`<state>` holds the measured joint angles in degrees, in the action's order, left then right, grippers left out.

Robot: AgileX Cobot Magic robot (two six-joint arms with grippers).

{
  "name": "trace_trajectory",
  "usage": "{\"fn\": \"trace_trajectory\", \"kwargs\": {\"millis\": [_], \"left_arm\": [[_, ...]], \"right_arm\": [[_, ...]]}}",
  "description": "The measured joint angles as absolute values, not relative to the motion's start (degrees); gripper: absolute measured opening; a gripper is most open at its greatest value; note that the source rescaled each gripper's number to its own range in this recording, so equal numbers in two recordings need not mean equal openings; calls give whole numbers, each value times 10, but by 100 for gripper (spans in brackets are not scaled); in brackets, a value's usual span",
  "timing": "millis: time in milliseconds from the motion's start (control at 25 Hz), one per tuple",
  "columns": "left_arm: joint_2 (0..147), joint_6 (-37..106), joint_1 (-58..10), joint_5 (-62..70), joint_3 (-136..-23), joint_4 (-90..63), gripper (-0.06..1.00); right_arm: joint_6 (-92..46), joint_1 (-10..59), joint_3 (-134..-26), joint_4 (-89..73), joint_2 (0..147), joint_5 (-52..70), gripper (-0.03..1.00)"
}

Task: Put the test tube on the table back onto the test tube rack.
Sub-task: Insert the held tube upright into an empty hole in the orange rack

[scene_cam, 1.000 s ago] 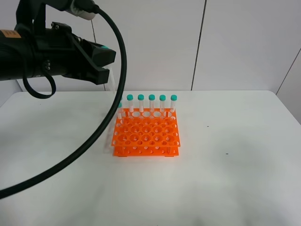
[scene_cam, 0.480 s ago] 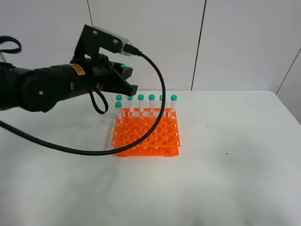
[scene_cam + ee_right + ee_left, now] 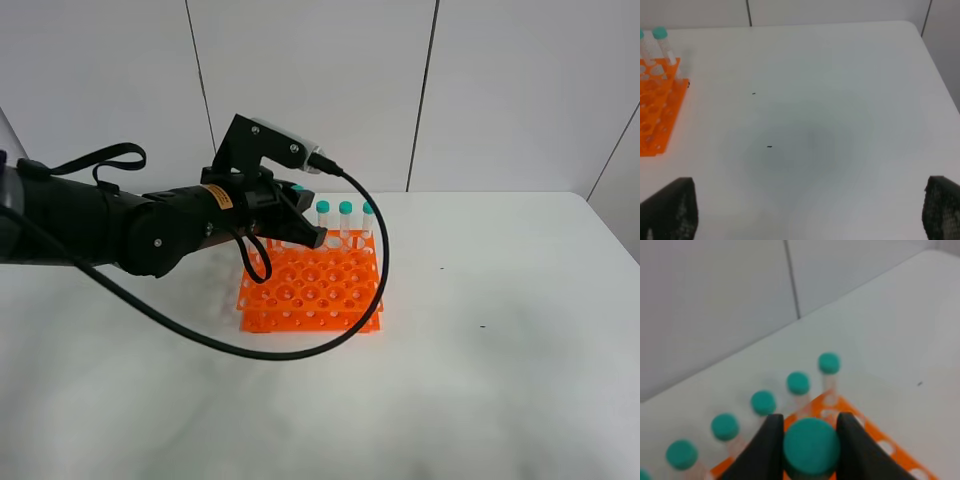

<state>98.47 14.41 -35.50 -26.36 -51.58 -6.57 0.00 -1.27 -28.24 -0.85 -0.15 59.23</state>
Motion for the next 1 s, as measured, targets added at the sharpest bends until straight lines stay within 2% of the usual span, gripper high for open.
{"fn": "trace_trajectory", "kwargs": {"millis": [200,520,1000], "left_arm": [[1000,144,-320,-278,-536,-66,1],[1026,147,-320,-198,-595,-66,1],[1081,146,-309,-217,-601,-66,1]], "right_arm": [[0,-13,-282,-9,-2,592,100],[0,-13,-282,-9,-2,592,100],[0,-13,-282,-11,-2,592,100]]}}
